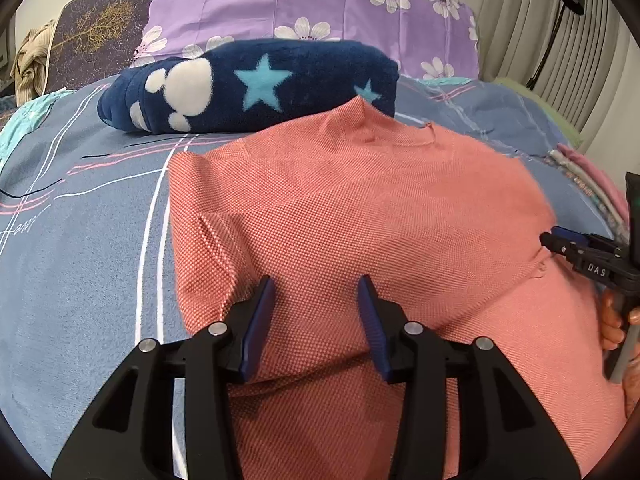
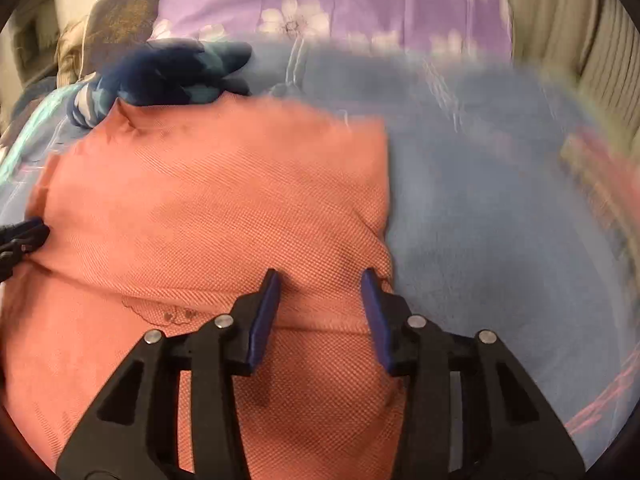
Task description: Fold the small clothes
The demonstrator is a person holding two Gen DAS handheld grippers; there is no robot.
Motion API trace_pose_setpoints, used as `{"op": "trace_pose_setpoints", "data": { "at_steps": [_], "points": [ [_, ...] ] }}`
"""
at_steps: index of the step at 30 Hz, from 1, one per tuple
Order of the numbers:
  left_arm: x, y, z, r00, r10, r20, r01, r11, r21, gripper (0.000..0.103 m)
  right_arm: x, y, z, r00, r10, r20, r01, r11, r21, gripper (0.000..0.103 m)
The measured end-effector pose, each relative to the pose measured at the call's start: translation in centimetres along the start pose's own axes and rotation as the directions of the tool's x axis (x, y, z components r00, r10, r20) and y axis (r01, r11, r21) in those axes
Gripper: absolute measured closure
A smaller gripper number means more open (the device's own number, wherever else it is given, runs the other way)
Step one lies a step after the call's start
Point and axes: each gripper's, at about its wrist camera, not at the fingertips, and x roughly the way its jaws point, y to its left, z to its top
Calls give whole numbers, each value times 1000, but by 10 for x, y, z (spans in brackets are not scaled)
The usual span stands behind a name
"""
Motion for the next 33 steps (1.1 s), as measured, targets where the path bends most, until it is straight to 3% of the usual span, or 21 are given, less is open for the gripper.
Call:
{"op": "trace_pose_setpoints", "data": {
  "at_steps": [3, 5, 9, 13, 19, 24, 31, 33],
  "points": [
    [-26, -1, -7, 998, 29, 63, -31, 999, 29, 51, -22, 1, -10, 1000, 5, 15, -4, 999, -36, 56],
    [-46, 0, -17, 996, 26, 81, -30, 998, 58, 46, -39, 0, -21, 1000, 14, 25, -12, 998, -58, 43],
    [-75, 5, -55, 999, -3, 40, 0, 997, 75, 35, -74, -17, -50, 997, 66, 48, -63, 997, -46, 32],
    [-88, 2, -101, 999, -13, -49, 18, 995, 98, 35, -91, -40, -81, 990, 139, 32, -141, 989, 35, 32],
    [-111, -6, -134, 990, -133, -56, 135, 990, 37, 34, -105, -57, -112, 985, 167, 38, -171, 978, 118, 31],
    [-124, -19, -153, 986, -152, -69, 154, 987, 40, 34, -119, -69, -133, 979, 202, 26, -203, 964, 171, 31],
    [-145, -23, -177, 976, -198, -91, 201, 979, 26, 34, -146, -67, -171, 977, 211, 34, -214, 969, 120, 33],
    [-152, -24, -186, 970, -224, -94, 226, 974, 7, 34, -155, -66, -183, 969, 244, 21, -245, 964, 100, 43]
  ]
}}
